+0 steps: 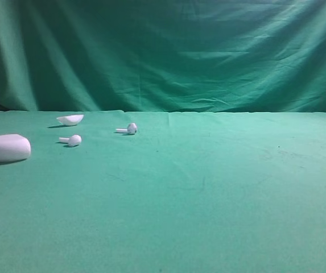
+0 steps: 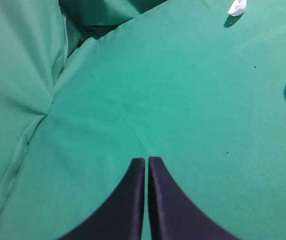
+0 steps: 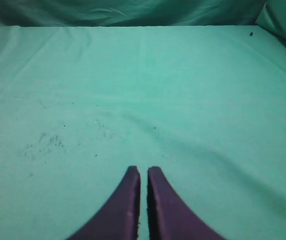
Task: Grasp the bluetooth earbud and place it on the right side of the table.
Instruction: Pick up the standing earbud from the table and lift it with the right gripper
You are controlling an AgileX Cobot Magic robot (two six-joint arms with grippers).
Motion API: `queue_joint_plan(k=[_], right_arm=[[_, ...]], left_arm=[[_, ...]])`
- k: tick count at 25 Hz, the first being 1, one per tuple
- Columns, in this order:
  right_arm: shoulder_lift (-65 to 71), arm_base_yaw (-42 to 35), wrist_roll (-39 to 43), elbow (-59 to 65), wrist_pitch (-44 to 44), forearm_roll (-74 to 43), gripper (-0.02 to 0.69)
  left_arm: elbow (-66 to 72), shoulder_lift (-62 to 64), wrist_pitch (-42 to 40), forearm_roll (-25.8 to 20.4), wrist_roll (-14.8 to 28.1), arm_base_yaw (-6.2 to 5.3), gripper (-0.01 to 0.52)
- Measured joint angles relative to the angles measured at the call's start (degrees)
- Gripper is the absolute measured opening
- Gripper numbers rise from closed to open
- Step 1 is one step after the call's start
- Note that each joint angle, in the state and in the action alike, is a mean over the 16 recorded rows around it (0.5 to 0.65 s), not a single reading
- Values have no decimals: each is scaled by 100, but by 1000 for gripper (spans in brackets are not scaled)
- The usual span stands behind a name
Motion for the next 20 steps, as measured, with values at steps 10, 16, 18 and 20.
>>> queue_joint_plan(k=[10,16,18,20], right_arm=[[0,0,0,0,0,0,50],[0,0,2,1,-23,8,50],[0,-1,9,2,-113,45,50],[0,-2,19,4,-288,106,50]], left_arm=[[0,0,0,0,0,0,0],[0,0,0,0,0,0,0],[0,0,0,0,0,0,0],[0,0,0,0,0,0,0]])
